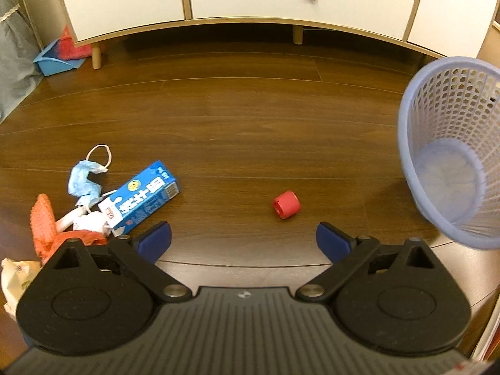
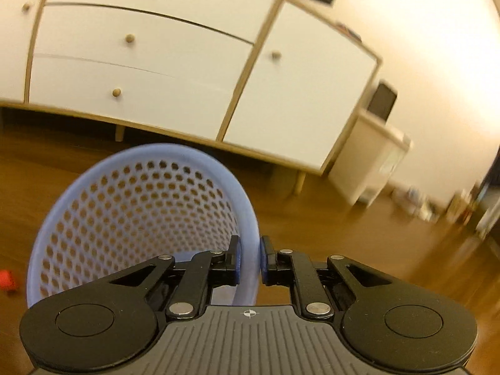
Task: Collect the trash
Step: 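Grasp the lilac wastebasket rim with the right tool and lift it, then lower the left tool onto the red bottle cap and close on it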
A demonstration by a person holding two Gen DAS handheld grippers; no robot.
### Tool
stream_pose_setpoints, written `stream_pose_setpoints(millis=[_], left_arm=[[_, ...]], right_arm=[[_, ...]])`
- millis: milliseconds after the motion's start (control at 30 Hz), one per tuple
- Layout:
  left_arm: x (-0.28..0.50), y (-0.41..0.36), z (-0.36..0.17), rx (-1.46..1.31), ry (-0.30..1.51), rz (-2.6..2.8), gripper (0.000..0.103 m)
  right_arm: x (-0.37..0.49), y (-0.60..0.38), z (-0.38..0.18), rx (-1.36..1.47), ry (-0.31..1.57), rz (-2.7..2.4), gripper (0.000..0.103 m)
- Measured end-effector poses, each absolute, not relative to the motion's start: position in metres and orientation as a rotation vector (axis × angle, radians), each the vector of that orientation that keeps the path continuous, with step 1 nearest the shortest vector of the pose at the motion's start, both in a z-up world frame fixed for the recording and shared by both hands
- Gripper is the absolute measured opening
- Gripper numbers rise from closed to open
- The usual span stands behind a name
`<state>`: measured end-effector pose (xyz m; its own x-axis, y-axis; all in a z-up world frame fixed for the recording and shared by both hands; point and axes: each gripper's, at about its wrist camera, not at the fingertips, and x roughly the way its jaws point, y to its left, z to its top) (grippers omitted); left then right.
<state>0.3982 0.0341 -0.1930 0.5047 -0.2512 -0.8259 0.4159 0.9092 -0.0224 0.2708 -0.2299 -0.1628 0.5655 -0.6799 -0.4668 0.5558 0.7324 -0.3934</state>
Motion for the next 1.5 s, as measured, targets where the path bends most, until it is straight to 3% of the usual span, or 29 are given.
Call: stream_pose_setpoints(millis=[367,567,800,1200,1500], left_arm=[[0.413,0.017,-0.222,0.215,0.942,-0.478,0.097],[0.424,0.000,-0.243,0.248,0.935,-0.540,0.092],[0.435,-0.017,-0.270,0.329,0.943,-0.625,0.074],[0.445,-0.033,-0.285,0.395,0.920,-0.713,0.066],[0.461,-0.041,-0.306,0.323,1.019,-0.682,0.048]], right_arm=[[0.266,-0.242,-0.174,-0.253,0.627,-0.861,0.009],[0.262,-0.240,-0.173,-0.247,0.612,-0.869,0.009],[0.266,-0.232,-0.173,-0.258,0.595,-0.840,0.008],[0.277,-0.230,-0.182,-0.278,0.564,-0.879,0.009],[0.280,-0.233,-0.180,-0.266,0.569,-0.883,0.009]])
